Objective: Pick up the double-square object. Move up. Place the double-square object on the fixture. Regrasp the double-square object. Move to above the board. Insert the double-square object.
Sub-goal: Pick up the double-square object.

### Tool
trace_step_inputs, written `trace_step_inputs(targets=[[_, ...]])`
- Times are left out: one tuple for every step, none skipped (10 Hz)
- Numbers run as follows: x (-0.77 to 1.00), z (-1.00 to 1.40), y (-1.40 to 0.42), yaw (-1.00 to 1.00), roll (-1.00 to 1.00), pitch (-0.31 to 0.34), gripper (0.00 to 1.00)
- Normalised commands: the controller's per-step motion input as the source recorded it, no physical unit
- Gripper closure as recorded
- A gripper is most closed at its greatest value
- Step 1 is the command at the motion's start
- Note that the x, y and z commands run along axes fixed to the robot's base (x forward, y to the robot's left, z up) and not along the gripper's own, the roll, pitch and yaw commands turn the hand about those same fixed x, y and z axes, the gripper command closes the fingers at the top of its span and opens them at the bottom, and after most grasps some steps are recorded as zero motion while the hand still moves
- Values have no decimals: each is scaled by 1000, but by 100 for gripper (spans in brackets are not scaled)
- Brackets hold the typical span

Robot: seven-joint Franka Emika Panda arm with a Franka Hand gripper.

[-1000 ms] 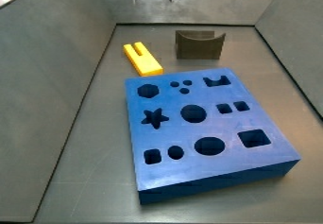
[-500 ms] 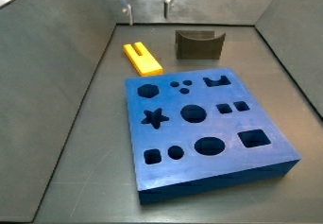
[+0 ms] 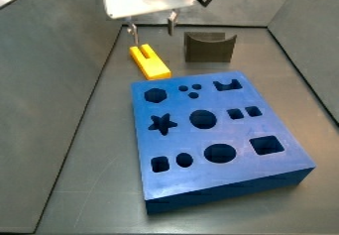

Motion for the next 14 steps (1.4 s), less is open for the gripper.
trace_step_inputs(targets=[[-86,-914,-66,220,61,-157,0],[-89,-889,-80,240,50,-171,0],[-57,-826,-100,263,21,-196,0],[-143,-800,-160,140,23,-180,0],[-157,-743,-117,140,9,-180,0],[-151,-700,-103,149,4,-171,0],[-166,-637,-63,126,0,-176,0],[-131,-694,-29,114,0,-156,0],[-37,-326,0,43,0,-103,0],[0,0,0,0,0,-13,0],[0,0,0,0,0,0,100],[0,0,0,0,0,0,100],[0,0,0,0,0,0,100],[0,0,0,0,0,0,100]])
